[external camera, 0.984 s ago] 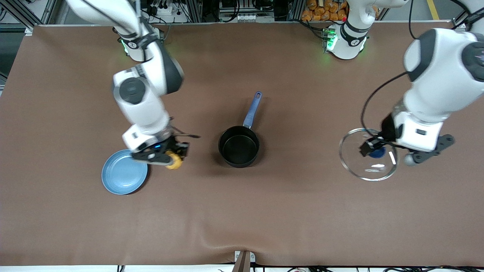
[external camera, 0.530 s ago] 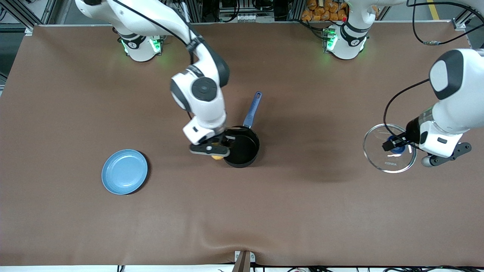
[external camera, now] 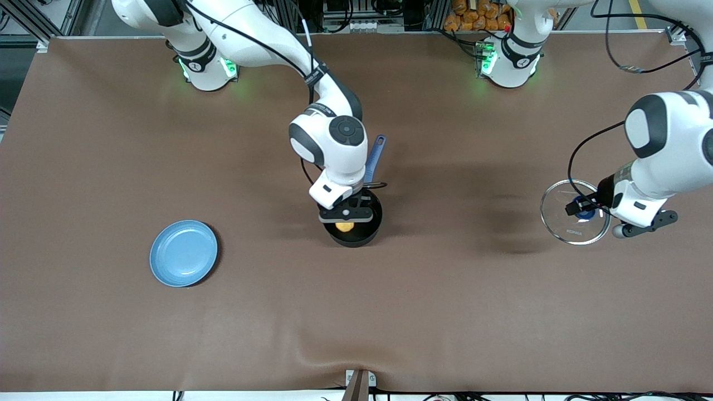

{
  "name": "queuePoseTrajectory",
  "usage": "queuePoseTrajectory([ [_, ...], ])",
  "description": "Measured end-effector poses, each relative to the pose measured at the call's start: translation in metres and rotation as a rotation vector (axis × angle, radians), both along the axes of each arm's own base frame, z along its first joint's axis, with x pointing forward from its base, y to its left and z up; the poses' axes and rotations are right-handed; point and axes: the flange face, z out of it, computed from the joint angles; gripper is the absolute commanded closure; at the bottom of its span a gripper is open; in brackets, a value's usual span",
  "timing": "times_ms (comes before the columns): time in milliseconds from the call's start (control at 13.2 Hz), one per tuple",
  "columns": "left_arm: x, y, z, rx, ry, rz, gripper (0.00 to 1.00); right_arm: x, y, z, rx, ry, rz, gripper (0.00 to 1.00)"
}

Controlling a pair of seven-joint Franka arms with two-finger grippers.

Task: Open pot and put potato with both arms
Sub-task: 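Lower the potato into the pan with the right gripper while the left lowers the lid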

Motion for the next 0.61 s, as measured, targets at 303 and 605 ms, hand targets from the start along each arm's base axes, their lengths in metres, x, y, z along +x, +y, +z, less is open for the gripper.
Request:
queuePoseTrajectory([
  [303, -0.018, 0.003, -0.05, 0.007, -0.044, -0.01, 1.0, -0.006, 0.011, -0.038, 0.022, -0.011, 0.023, 0.9],
  [605, -0.027, 0.004, -0.095, 0.012, -0.071, -0.069, 1.0, -0.006, 0.009, -0.067, 0.015, -0.006, 0.023, 0.79],
])
